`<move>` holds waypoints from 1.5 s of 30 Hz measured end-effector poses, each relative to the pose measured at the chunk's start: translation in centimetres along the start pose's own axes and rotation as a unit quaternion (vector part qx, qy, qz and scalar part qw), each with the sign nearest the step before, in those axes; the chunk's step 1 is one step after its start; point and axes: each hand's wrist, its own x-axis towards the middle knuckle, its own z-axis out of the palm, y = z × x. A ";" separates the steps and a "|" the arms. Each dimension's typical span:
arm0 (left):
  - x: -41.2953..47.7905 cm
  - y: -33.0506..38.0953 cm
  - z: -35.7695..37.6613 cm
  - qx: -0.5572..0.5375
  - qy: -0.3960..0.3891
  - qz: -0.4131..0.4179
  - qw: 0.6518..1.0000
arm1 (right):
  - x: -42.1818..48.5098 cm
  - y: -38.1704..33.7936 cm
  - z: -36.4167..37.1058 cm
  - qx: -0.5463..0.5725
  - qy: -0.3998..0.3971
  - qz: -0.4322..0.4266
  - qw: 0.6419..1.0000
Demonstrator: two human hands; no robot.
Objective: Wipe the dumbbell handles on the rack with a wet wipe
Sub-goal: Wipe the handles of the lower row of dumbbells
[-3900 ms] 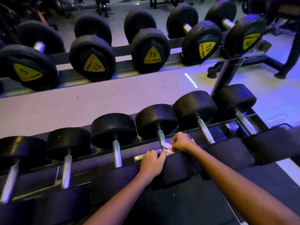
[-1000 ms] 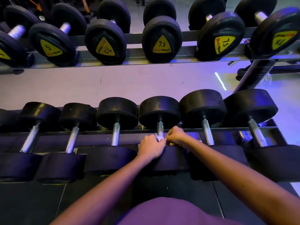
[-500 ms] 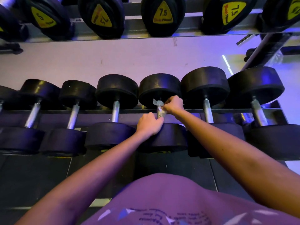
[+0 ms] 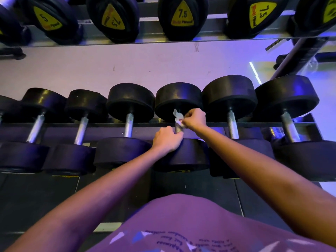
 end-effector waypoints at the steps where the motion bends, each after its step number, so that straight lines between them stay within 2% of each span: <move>1: 0.0 0.0 0.0 -0.001 0.002 -0.001 1.000 | 0.3 -0.5 0.0 0.005 0.011 0.001 1.000; 4: -0.1 0.0 0.0 0.006 0.007 0.002 1.000 | 0.9 -1.0 -0.2 -0.016 0.005 0.003 1.000; 10: -0.1 0.0 -0.2 0.002 0.006 0.015 1.000 | -0.5 1.1 -0.1 -0.099 -0.091 0.003 0.991; 15: 0.2 -0.2 -0.1 -0.006 0.004 0.023 1.000 | -1.5 1.4 -0.7 -0.110 -0.175 0.002 0.978; 17: 0.2 -0.3 0.0 -0.008 0.003 0.027 1.000 | -0.7 0.9 -0.6 -0.099 -0.163 0.016 0.981; 21: 0.3 -0.4 0.1 -0.009 0.001 0.022 1.000 | 1.3 -0.6 -0.5 -0.028 -0.045 0.006 0.999; 23: 0.3 -0.4 0.1 -0.010 0.006 0.020 1.000 | 1.8 -1.1 -0.4 -0.012 -0.011 0.006 1.000; 26: 0.3 -0.5 0.2 -0.005 0.010 0.024 1.000 | 1.8 -1.1 0.0 -0.065 -0.021 0.001 0.998; 31: 0.4 -0.5 0.2 0.002 0.008 0.029 1.000 | -0.1 1.1 -0.2 -0.105 -0.138 0.032 0.984; 34: 0.4 -0.6 0.3 0.002 0.007 0.030 1.000 | -1.2 2.5 -0.4 -0.101 -0.156 0.047 0.981; 36: 0.4 -0.5 0.3 0.002 0.008 0.030 1.000 | -0.8 2.6 -0.5 -0.060 -0.144 0.062 0.986; 41: 0.3 -0.5 0.1 -0.006 0.003 0.027 1.000 | 1.3 0.9 -0.3 0.070 -0.010 0.080 0.994; 45: 0.1 -0.5 0.1 -0.008 0.002 0.028 1.000 | 1.8 0.2 0.3 0.053 -0.008 0.074 0.996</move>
